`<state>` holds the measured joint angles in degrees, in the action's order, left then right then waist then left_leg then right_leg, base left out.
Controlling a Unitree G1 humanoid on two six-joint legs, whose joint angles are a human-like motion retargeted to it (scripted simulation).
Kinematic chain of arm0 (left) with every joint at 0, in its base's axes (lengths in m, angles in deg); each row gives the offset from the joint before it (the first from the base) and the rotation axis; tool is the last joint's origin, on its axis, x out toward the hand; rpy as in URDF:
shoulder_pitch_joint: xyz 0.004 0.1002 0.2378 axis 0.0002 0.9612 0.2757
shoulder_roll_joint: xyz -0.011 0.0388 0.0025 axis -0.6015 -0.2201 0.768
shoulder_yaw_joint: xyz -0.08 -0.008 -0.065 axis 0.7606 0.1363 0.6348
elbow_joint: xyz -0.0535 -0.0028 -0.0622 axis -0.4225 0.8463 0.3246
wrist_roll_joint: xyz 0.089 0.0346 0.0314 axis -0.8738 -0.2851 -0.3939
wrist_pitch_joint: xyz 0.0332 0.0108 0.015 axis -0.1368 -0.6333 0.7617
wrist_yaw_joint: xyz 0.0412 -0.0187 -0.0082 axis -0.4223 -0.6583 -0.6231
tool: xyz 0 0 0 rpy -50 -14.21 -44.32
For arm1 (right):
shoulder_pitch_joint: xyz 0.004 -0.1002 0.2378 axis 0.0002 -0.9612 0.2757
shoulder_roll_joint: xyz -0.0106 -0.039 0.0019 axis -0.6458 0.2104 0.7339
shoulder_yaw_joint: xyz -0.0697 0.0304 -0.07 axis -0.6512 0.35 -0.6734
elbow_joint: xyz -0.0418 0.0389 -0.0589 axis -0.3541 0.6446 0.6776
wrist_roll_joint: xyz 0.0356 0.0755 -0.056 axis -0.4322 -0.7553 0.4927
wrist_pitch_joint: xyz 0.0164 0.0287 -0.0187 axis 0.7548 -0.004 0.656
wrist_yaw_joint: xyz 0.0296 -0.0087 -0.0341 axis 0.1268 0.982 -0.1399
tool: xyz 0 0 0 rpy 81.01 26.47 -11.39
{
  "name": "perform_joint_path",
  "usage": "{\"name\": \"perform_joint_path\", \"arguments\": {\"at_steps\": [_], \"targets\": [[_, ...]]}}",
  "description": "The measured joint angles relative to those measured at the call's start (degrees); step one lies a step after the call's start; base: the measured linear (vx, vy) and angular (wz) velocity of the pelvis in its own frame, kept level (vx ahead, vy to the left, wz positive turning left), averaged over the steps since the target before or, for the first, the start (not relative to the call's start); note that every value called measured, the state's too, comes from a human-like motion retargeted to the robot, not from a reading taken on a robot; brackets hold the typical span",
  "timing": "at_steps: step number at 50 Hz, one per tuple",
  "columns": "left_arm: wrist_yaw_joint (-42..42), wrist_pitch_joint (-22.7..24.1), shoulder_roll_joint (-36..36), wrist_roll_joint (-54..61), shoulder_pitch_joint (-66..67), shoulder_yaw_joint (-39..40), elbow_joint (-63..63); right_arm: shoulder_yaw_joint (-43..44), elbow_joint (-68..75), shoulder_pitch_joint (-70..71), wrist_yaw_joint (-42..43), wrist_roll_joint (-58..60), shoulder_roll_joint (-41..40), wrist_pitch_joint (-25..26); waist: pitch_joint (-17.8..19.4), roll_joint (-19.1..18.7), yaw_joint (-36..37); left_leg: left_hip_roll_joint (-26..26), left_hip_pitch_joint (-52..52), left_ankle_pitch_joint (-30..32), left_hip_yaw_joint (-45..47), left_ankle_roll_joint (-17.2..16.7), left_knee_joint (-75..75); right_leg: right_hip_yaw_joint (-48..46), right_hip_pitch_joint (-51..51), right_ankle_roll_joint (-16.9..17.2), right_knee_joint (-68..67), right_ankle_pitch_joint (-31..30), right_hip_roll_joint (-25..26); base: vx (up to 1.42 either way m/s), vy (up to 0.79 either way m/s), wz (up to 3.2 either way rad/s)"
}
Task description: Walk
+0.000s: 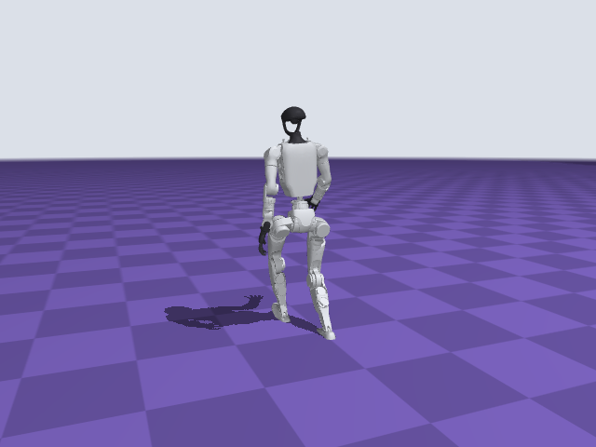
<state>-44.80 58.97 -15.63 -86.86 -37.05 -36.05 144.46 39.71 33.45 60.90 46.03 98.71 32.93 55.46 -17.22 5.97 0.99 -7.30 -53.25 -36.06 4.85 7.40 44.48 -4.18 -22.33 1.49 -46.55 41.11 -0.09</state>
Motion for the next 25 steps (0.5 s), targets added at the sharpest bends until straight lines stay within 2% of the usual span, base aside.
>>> {"name": "perform_joint_path", "arguments": {"at_steps": [4,5,8,10,13,15,18,20,25], "targets": [[-0.49,-0.50,0.79,0.21,0.64,0.61,1.19,-0.76,-1.17,-2.08,-0.86,0.93,-0.87,-0.12,-0.84,2.36,-1.72,-3.48,0.57,2.35,1.46,1.16,5.08,0.80,0.42,2.49,-12.76,-1.15,-4.39,0.00,0.00,0.00],[-0.69,-0.60,0.97,0.25,0.23,0.70,1.34,-1.11,-1.10,-3.15,-1.40,1.08,-1.35,-0.09,-0.98,3.25,-2.42,-4.68,1.33,2.60,2.02,1.81,6.30,1.02,0.38,3.53,-16.65,-2.94,-5.98,0.03,0.05,0.23],[-1.42,-0.83,0.76,0.74,-3.42,1.50,1.02,-2.45,0.88,-6.10,-4.63,0.90,-3.60,0.08,-0.16,8.18,-5.67,-10.84,7.45,2.94,4.17,4.41,2.94,2.47,-3.19,6.57,-32.38,-13.41,-14.41,0.02,0.06,0.17],[-2.29,-0.82,0.52,0.97,-6.70,1.65,-0.13,-3.50,3.38,-7.82,-6.73,1.49,-5.01,0.22,-0.01,9.35,-7.38,-12.85,10.85,1.91,4.21,5.62,1.31,2.99,-7.75,5.82,-41.00,-17.82,-18.08,0.01,0.07,-0.23],[-3.97,-0.79,-0.35,1.44,-13.07,1.75,-2.79,-4.75,7.66,-10.30,-9.21,3.04,-6.44,0.25,0.30,9.01,-9.27,-13.68,17.22,-0.49,2.72,6.25,-2.10,3.13,-15.28,2.22,-47.09,-15.60,-20.67,0.03,0.06,-0.47],[-5.07,-0.66,-1.11,2.06,-17.53,2.14,-4.95,-5.17,9.92,-12.20,-10.13,3.75,-6.68,0.32,0.61,8.03,-10.22,-13.52,21.68,-2.32,1.30,6.17,-4.48,2.46,-19.85,0.18,-46.76,-12.34,-21.00,0.03,0.03,-0.50],[-6.71,-0.13,-2.39,3.22,-23.84,3.01,-8.71,-5.04,12.17,-14.96,-10.53,3.97,-6.05,0.73,1.16,5.84,-11.10,-12.41,27.52,-4.80,-0.82,5.58,-7.55,0.37,-25.08,-0.94,-39.44,-8.57,-19.63,0.03,-0.01,-0.42],[-7.64,0.41,-3.33,3.97,-27.64,3.49,-11.40,-4.65,13.23,-16.57,-10.38,3.83,-5.37,1.26,1.45,4.20,-11.38,-11.26,30.75,-6.22,-2.09,5.13,-9.18,-1.27,-27.44,-0.49,-31.51,-7.51,-17.77,0.03,-0.04,-0.39],[-9.74,2.42,-5.34,3.16,-34.34,3.43,-17.79,-3.10,14.82,-19.74,-9.26,3.49,-3.81,2.19,0.10,1.10,-10.98,-8.28,35.76,-7.48,-3.96,3.76,-13.24,-2.29,-30.58,3.64,-5.75,-8.80,-10.29,0.01,-0.06,-0.40]]}}
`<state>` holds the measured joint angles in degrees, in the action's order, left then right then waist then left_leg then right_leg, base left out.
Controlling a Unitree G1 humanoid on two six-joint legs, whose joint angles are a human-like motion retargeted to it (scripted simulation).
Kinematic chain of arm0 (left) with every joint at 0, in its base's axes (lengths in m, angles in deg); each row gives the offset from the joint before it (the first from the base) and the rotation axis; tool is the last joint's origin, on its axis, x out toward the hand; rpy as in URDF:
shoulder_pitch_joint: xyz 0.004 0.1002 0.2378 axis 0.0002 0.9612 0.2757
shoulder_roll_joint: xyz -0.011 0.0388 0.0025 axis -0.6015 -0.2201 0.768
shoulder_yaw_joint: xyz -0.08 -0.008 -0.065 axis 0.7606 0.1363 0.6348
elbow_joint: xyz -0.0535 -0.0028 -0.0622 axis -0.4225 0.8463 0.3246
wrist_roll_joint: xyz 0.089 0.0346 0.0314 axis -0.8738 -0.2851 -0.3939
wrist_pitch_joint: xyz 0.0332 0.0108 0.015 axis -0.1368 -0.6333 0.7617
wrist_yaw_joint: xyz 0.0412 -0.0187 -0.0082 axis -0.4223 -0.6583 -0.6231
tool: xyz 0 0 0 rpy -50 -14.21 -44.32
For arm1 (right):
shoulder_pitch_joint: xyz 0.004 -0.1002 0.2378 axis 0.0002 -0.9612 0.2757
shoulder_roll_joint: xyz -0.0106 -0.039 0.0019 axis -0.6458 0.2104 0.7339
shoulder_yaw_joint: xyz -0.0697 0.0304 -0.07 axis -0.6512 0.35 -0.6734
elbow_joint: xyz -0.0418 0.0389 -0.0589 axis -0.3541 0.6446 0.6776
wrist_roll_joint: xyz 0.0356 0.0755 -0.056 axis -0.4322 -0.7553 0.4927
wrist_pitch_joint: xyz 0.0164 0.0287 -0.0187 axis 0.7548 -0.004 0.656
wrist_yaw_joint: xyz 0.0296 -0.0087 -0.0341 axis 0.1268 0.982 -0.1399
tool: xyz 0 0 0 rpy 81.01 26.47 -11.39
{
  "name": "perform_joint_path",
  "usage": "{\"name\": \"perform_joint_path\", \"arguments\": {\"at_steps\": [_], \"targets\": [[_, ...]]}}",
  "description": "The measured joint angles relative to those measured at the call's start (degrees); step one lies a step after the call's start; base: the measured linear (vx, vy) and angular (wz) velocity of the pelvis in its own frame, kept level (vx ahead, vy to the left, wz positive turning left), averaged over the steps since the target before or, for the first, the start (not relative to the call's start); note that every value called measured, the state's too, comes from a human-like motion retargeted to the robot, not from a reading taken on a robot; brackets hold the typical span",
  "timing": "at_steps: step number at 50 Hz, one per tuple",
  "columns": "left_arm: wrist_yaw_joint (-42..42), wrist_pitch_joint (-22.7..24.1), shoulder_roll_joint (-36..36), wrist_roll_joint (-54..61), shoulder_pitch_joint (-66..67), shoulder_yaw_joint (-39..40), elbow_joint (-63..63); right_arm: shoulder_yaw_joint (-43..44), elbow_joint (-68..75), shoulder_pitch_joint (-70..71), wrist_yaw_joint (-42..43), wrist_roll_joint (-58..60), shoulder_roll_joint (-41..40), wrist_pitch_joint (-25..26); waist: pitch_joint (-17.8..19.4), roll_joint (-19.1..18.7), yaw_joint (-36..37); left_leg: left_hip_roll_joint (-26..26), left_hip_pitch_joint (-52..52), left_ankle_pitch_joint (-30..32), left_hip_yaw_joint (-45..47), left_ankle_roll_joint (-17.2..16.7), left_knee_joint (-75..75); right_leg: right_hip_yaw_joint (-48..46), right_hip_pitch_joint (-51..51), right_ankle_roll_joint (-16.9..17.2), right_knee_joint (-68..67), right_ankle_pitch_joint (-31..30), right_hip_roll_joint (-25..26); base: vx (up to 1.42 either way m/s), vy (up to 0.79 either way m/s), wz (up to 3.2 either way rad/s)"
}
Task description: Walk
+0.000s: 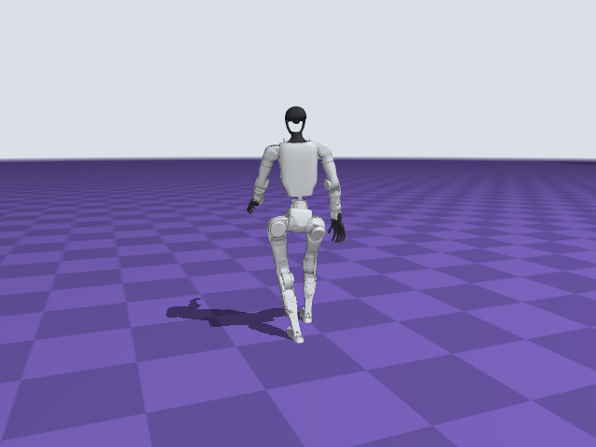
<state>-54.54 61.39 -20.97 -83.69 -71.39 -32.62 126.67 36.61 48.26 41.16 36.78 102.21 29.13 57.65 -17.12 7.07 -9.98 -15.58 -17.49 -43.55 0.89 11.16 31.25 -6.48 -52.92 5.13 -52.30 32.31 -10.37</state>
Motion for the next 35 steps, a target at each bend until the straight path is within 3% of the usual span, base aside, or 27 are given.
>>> {"name": "perform_joint_path", "arguments": {"at_steps": [3,7,12,14,17,22,30,35], "targets": [[-0.31,0.92,-0.15,-1.08,-0.65,-0.25,-2.29,0.60,0.24,-1.24,0.23,0.00,0.48,-0.24,-1.08,-0.88,0.75,1.31,1.01,-1.36,-0.77,-0.77,2.81,0.49,0.65,0.62,6.09,-1.36,2.69,0.00,-0.06,-0.33],[0.93,1.56,1.06,-2.53,2.72,-1.12,-2.74,-0.20,0.42,-1.74,0.97,-0.35,0.54,-0.81,0.01,-3.99,2.56,6.45,0.09,-3.21,-1.64,-3.37,20.95,-1.51,4.77,-1.60,0.81,-2.99,6.98,0.02,-0.07,-0.49],[3.97,0.20,3.69,-5.57,10.80,-3.74,1.52,-1.82,-1.56,1.80,2.79,0.34,0.64,-0.93,1.98,-9.80,6.86,17.84,-8.33,8.13,-2.37,-8.08,50.74,-6.15,11.45,-6.99,-0.68,-0.56,15.12,0.00,-0.07,-0.79],[5.18,-0.99,4.84,-7.11,14.14,-4.82,4.22,-2.39,-3.02,4.36,3.81,1.18,1.09,-0.92,2.13,-10.32,8.61,20.52,-14.21,10.83,-2.35,-7.28,58.75,-6.43,13.59,-8.19,0.98,0.87,16.82,0.00,-0.06,-0.72],[6.37,-2.74,5.91,-8.56,19.36,-5.74,8.51,-2.60,-5.70,8.73,5.51,1.99,2.04,-0.89,2.06,-9.37,10.79,21.67,-23.28,9.52,-2.01,-4.45,63.82,-5.88,16.97,-8.49,4.23,3.04,17.61,0.02,-0.05,-0.66],[7.13,-4.19,6.35,-7.49,28.41,-4.13,13.51,-1.04,-11.64,16.03,7.40,1.22,4.64,-0.82,2.50,-7.09,13.26,19.42,-33.93,4.95,-0.57,-2.29,53.45,-4.23,23.60,-7.22,9.08,5.59,17.22,0.06,-0.01,-0.74],[6.90,-4.02,6.46,-2.00,37.39,-0.22,16.53,0.99,-21.07,22.89,8.36,-0.75,7.98,-1.81,1.50,-3.31,11.23,8.36,-36.87,8.08,-0.24,-6.71,12.85,-0.69,29.00,-5.49,8.62,8.59,11.29,0.16,0.04,-0.57],[4.99,-4.17,6.63,-0.27,36.32,0.99,16.08,-0.25,-20.59,19.90,7.68,-0.15,6.52,-1.87,0.49,-1.96,8.73,5.04,-36.71,10.96,1.26,-6.21,17.46,1.65,29.47,-4.94,-3.35,11.48,7.94,0.31,0.07,-0.35]]}}
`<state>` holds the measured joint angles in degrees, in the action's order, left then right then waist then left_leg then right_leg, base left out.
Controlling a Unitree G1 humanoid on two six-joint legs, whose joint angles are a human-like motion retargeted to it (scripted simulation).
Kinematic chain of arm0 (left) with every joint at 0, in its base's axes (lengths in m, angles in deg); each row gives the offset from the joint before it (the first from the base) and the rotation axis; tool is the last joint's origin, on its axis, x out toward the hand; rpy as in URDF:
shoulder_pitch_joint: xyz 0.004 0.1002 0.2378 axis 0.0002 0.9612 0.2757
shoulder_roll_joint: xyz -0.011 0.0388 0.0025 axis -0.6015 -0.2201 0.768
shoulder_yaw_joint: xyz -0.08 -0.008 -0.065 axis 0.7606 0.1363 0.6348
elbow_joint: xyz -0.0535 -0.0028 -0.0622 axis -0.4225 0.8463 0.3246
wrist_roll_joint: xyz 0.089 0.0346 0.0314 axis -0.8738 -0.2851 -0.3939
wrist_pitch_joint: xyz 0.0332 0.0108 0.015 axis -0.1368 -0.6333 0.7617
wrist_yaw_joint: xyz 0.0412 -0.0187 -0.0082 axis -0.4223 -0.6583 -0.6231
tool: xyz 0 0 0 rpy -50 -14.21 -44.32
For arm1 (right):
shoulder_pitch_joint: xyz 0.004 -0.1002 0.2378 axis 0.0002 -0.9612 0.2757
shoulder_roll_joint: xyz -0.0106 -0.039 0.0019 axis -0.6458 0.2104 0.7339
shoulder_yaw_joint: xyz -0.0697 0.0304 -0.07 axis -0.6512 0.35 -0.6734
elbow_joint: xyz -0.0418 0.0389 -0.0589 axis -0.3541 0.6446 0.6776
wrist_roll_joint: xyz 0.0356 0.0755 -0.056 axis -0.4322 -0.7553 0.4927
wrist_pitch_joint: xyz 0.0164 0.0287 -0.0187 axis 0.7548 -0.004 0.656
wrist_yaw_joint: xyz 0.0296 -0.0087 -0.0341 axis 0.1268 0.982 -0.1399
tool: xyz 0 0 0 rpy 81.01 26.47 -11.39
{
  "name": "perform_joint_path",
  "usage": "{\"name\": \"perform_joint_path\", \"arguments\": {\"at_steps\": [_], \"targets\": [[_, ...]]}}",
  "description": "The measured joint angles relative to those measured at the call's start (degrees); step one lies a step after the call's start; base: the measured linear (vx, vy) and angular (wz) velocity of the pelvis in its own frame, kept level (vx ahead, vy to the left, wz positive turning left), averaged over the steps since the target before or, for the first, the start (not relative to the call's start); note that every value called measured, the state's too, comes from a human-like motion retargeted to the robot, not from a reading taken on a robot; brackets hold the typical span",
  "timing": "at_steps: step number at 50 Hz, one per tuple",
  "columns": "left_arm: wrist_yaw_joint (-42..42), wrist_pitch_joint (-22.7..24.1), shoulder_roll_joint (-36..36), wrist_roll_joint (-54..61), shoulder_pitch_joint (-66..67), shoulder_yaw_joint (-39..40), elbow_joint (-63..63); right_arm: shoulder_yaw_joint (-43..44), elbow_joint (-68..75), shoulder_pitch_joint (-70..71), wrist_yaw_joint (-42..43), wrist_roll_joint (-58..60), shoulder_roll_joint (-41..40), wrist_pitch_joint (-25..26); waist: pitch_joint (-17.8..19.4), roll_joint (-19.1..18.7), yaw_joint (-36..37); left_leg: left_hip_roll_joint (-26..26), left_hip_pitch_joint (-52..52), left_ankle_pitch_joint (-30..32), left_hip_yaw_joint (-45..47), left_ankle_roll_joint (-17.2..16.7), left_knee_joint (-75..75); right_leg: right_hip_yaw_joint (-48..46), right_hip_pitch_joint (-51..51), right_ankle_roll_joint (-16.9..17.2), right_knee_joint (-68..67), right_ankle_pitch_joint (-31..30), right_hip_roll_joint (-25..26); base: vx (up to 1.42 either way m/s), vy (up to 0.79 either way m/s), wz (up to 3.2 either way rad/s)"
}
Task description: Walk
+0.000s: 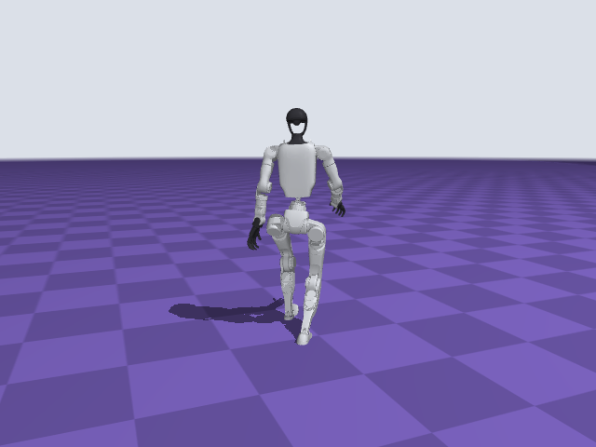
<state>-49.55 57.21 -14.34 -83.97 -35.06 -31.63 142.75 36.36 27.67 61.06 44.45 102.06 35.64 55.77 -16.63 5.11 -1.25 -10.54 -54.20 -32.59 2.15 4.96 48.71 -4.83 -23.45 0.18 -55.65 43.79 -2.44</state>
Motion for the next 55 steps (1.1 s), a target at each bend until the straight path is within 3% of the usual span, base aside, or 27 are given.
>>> {"name": "perform_joint_path", "arguments": {"at_steps": [2,5,7,10,17,25,30,34,38,40,43,47,50,55], "targets": [[-1.26,-0.20,-0.34,0.91,-2.66,0.62,-0.41,-1.13,2.43,-2.17,-1.54,0.36,-1.94,0.34,1.48,3.59,-2.10,-3.50,4.93,0.98,2.20,1.53,-0.65,1.15,1.85,1.80,-7.17,-2.34,-4.76,0.41,0.06,-0.04],[-3.01,-0.40,-0.44,1.93,-7.92,0.81,-1.86,-3.52,7.80,-5.98,-4.66,0.77,-4.84,0.90,2.40,6.89,-5.14,-7.62,9.75,0.20,3.93,3.56,-1.55,2.28,-0.84,4.28,-20.93,-12.05,-10.85,0.41,0.06,-0.11],[-4.05,-0.39,-0.91,2.11,-12.42,0.48,-3.05,-5.11,11.75,-8.29,-6.96,1.17,-6.49,1.27,2.89,8.12,-7.19,-9.44,13.45,-0.72,4.11,4.60,-3.51,3.06,-4.43,4.06,-28.59,-16.51,-14.02,0.44,0.05,-0.37],[-5.47,-0.39,-2.05,2.08,-19.94,-0.19,-4.60,-6.76,16.48,-11.59,-9.84,1.62,-8.02,1.52,3.62,8.27,-10.09,-10.41,19.77,-2.17,3.24,5.22,-7.27,3.90,-10.60,1.97,-35.07,-17.03,-16.35,0.47,0.03,-0.58],[-7.80,-0.15,-4.77,2.12,-34.98,-0.38,-7.50,-7.16,18.34,-18.84,-11.94,-0.67,-6.71,1.96,5.78,4.22,-15.55,-7.75,33.71,-7.42,0.38,4.23,-14.22,0.93,-22.23,-0.53,-24.60,-10.39,-14.45,0.51,-0.05,-0.71],[-8.81,1.60,-6.01,-0.23,-43.58,-1.06,-11.44,-5.24,17.47,-23.11,-10.99,-1.76,-5.01,2.82,5.03,0.09,-15.70,-3.30,41.63,-11.00,0.26,1.78,-18.54,-6.02,-26.83,3.75,8.68,-11.06,-7.55,0.47,-0.13,-0.79],[-7.50,2.53,-4.13,-0.77,-40.30,-1.92,-12.26,-5.79,18.39,-23.10,-11.05,-1.43,-5.68,2.55,4.58,-0.02,-14.11,-1.48,42.67,-13.43,-0.12,0.44,-7.77,-7.79,-25.98,1.93,4.36,-12.71,-7.32,0.42,-0.11,-0.65],[-5.94,2.27,-2.34,-0.81,-33.54,-3.24,-9.75,-7.61,18.80,-20.53,-10.93,-0.46,-6.59,2.14,6.70,-2.72,-11.20,5.14,40.95,-9.20,-0.40,-3.52,12.26,-10.94,-21.04,-2.41,-1.57,-11.49,-3.07,0.45,-0.09,-0.94],[-4.31,0.85,-0.56,-1.10,-26.07,-4.32,-5.87,-8.83,17.16,-15.26,-10.09,-0.08,-6.42,1.61,10.01,-7.23,-6.20,13.71,35.37,2.93,-2.35,-8.02,33.37,-13.86,-13.58,-6.54,1.15,-10.28,5.59,0.43,-0.07,-1.23],[-3.81,-0.17,0.07,-0.78,-22.44,-4.44,-4.04,-8.98,15.24,-12.16,-9.07,0.12,-5.77,1.30,10.62,-7.78,-3.86,15.79,31.16,6.26,-2.98,-7.53,40.56,-13.23,-11.06,-7.36,2.77,-9.46,8.13,0.46,-0.04,-1.08],[-3.71,-1.40,0.56,0.46,-17.25,-3.80,-1.90,-8.52,11.16,-7.03,-7.12,0.04,-4.03,0.93,11.22,-7.56,-0.73,17.83,24.22,4.65,-3.38,-4.00,46.72,-10.91,-7.22,-7.18,5.72,-8.15,10.78,0.48,-0.03,-1.07],[-3.96,-2.13,1.06,3.06,-10.96,-1.68,-0.22,-6.89,4.78,-0.27,-4.59,-0.74,-1.23,0.71,12.08,-6.72,2.42,17.63,15.37,-0.06,-3.19,0.48,46.57,-6.26,-2.36,-6.29,8.53,-5.97,12.63,0.49,-0.01,-1.11],[-4.36,-1.86,1.31,5.48,-7.40,0.13,0.34,-5.59,0.05,4.07,-3.29,-2.07,0.47,0.45,12.86,-5.96,3.62,15.54,10.09,-2.40,-2.22,1.98,40.60,-2.38,0.68,-5.62,9.13,-3.93,12.78,0.49,0.02,-1.03],[-5.41,-0.82,1.34,9.38,-5.11,2.27,0.54,-4.98,-5.72,8.75,-2.37,-4.09,1.81,-0.31,13.54,-4.79,3.37,8.47,4.16,-2.44,-1.69,-0.29,23.13,3.12,4.13,-4.47,7.83,-0.66,11.22,0.47,0.05,-0.81]]}}
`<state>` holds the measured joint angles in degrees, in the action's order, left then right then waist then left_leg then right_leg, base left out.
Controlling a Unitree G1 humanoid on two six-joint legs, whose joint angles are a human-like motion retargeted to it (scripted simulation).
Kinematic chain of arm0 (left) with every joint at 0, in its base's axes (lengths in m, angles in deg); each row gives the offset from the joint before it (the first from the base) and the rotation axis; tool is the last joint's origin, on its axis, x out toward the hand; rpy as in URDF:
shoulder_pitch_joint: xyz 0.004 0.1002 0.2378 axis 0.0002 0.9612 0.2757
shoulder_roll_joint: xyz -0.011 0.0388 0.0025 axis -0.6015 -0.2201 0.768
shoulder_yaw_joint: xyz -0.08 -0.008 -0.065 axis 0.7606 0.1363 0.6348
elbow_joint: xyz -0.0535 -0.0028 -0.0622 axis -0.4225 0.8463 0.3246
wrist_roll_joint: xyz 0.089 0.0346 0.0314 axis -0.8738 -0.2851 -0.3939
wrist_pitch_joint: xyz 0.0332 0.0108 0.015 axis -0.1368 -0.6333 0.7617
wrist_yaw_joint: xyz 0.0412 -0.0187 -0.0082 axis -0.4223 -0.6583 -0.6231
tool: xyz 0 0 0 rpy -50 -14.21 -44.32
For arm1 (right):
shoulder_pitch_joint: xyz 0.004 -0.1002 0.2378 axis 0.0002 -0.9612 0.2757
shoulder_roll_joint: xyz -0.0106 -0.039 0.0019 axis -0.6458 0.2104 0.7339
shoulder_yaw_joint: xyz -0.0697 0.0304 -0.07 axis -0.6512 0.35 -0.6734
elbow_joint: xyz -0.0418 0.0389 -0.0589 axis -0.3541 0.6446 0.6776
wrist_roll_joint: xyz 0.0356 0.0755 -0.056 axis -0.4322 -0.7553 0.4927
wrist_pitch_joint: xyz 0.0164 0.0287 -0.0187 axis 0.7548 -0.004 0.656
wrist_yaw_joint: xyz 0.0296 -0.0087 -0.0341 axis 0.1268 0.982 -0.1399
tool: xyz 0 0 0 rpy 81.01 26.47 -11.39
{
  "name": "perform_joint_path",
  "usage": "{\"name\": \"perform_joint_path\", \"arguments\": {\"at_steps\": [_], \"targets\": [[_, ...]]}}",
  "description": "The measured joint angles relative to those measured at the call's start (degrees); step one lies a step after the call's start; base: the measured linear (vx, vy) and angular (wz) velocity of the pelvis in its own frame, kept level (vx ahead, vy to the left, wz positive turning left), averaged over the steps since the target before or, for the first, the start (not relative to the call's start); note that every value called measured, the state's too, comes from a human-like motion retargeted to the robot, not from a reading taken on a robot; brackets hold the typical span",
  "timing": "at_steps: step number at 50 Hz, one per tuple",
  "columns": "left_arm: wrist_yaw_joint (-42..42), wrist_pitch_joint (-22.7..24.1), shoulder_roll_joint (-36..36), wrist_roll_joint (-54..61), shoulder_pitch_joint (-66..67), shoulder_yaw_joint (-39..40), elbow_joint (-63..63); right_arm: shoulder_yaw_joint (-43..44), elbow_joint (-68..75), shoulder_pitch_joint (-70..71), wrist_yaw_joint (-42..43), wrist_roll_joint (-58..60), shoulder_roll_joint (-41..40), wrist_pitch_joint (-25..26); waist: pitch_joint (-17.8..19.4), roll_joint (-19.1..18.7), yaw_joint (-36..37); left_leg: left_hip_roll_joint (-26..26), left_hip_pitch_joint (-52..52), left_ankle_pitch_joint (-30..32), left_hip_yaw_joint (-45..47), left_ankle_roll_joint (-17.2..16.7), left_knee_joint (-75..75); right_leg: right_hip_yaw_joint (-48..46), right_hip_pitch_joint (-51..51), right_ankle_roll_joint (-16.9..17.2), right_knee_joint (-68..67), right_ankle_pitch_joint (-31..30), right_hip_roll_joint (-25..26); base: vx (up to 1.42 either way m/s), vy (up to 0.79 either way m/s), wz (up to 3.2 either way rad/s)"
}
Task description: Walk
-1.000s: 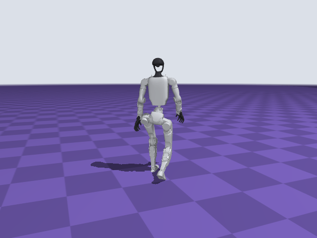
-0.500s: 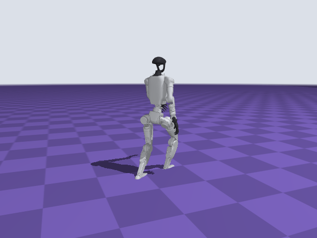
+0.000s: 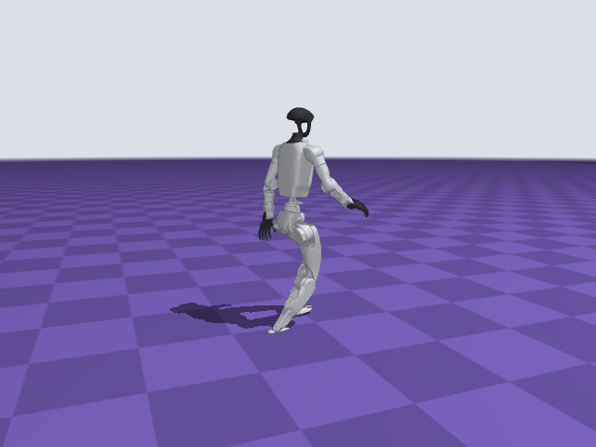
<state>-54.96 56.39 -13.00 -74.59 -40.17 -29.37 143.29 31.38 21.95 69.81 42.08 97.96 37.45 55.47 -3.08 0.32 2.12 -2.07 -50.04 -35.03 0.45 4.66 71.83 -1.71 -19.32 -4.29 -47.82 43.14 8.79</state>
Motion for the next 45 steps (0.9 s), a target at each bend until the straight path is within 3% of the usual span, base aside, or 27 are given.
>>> {"name": "perform_joint_path", "arguments": {"at_steps": [7,13,15,20,23,27,33,42,45], "targets": [[-2.98,1.17,-2.07,3.54,-4.02,2.45,-1.34,-1.64,-0.67,0.97,-1.49,1.39,-0.25,0.17,-0.83,1.05,-3.35,-9.61,-2.50,4.05,-4.07,-3.91,-23.74,4.52,3.62,1.29,-0.57,1.37,-2.36,0.45,0.08,-0.39],[-5.43,1.63,-4.08,5.74,-10.14,3.04,-2.33,-4.95,6.15,-5.37,-3.53,4.21,-2.20,1.42,-0.83,3.53,-6.02,-11.80,-1.77,6.32,-1.19,-2.09,-15.89,6.30,7.28,3.01,-9.95,2.36,-5.28,0.50,0.07,-0.36],[-6.08,1.25,-4.73,6.28,-13.35,2.57,-1.69,-6.11,10.12,-8.08,-4.46,5.03,-3.42,1.79,-0.68,6.03,-7.07,-12.99,0.62,5.93,1.20,-0.48,-14.35,6.70,8.64,5.08,-14.27,-0.44,-8.31,0.52,0.04,-0.22],[-7.52,0.64,-4.51,5.40,-20.67,-0.37,-0.49,-8.36,18.63,-16.06,-7.66,4.72,-5.48,2.69,-0.39,10.46,-10.73,-16.42,6.21,1.44,4.11,3.40,-12.44,6.41,4.21,11.52,-32.41,-19.73,-14.95,0.47,0.02,-0.14],[-8.54,0.55,-4.62,4.19,-25.51,-2.69,-0.34,-8.09,22.28,-19.83,-8.99,2.97,-5.94,2.83,0.09,11.48,-12.87,-17.07,10.45,-1.63,4.42,5.05,-13.48,5.09,-2.20,9.90,-42.07,-24.29,-19.14,0.48,0.02,-0.26],[-9.01,0.49,-4.63,3.05,-31.75,-5.46,-0.14,-6.52,25.01,-24.35,-9.69,-0.38,-5.74,2.77,1.11,11.14,-15.50,-16.83,17.58,-5.57,3.54,5.75,-16.68,2.63,-11.19,5.31,-47.40,-19.78,-22.89,0.51,0.03,-0.33],[-8.34,0.40,-3.21,1.76,-38.55,-7.98,-1.10,-3.70,26.27,-30.13,-9.26,-6.02,-5.21,2.47,2.23,9.87,-18.82,-16.14,27.92,-11.01,1.53,5.74,-21.98,-2.22,-22.76,3.03,-38.94,-12.39,-23.73,0.54,0.01,-0.19],[-7.20,2.56,-0.43,-3.69,-42.16,-10.40,-8.30,0.46,25.77,-33.28,-5.81,-10.04,-6.47,2.21,-1.42,8.22,-19.38,-15.33,39.70,-12.42,-0.63,5.20,-35.88,-8.04,-31.54,10.33,-2.59,-13.85,-21.38,0.54,-0.05,-0.06],[-6.48,3.49,0.05,-5.60,-41.53,-11.37,-11.76,1.50,25.41,-32.20,-4.40,-10.38,-6.92,1.75,-2.98,7.22,-18.37,-14.58,42.15,-12.65,0.12,4.44,-38.12,-8.71,-31.47,11.29,5.60,-15.65,-20.44,0.56,-0.11,-0.04]]}}
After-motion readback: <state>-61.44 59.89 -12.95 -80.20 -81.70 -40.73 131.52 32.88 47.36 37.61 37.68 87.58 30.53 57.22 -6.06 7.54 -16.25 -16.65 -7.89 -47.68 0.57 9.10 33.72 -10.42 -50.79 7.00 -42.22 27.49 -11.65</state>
